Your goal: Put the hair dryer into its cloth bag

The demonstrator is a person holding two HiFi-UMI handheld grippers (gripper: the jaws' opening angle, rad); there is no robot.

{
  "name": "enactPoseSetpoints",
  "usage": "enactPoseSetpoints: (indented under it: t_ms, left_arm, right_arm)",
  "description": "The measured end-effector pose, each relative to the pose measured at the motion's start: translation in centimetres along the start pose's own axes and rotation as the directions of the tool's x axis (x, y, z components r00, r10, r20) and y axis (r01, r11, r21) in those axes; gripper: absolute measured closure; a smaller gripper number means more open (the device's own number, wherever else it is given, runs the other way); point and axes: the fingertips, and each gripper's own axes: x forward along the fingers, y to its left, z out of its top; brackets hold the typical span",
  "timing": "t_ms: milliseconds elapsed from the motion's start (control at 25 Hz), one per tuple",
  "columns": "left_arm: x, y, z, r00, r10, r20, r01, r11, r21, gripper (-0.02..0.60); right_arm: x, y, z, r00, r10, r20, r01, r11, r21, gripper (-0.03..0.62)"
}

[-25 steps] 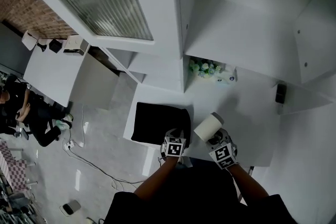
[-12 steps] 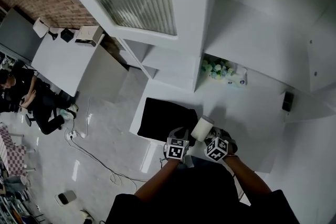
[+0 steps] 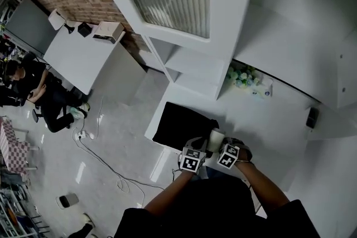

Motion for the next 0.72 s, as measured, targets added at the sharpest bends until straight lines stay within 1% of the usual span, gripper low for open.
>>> enactPoseSetpoints:
  t_ms: [160,480,720]
  left_arm:
    - [0.1,-0.2,-0.2,1.0,-0.001,0.006,0.001,1.0,-0.008,0.541]
    - [0.5,-0.2,-0.6,1.0,-0.009,0.001,0.009,1.0,-0.02,0.541]
    - [0.6,-0.5,-0.9,1.0,-0.023,-0.002,0.023,1.0,-0.013,0.541]
  right_arm:
    - [1.1,0.2,0.2,0.998,0.042,-0.041,-0.044,0.998,-0.041,0.399]
    - [3.3,1.2,-0.4,0.992,0.074,-0.1,-0.079,0.996,-0.047,0.396]
    - [3.9,1.5,-0.6,0.994,0.059,-0.089,-0.062,0.998,-0.028,0.395]
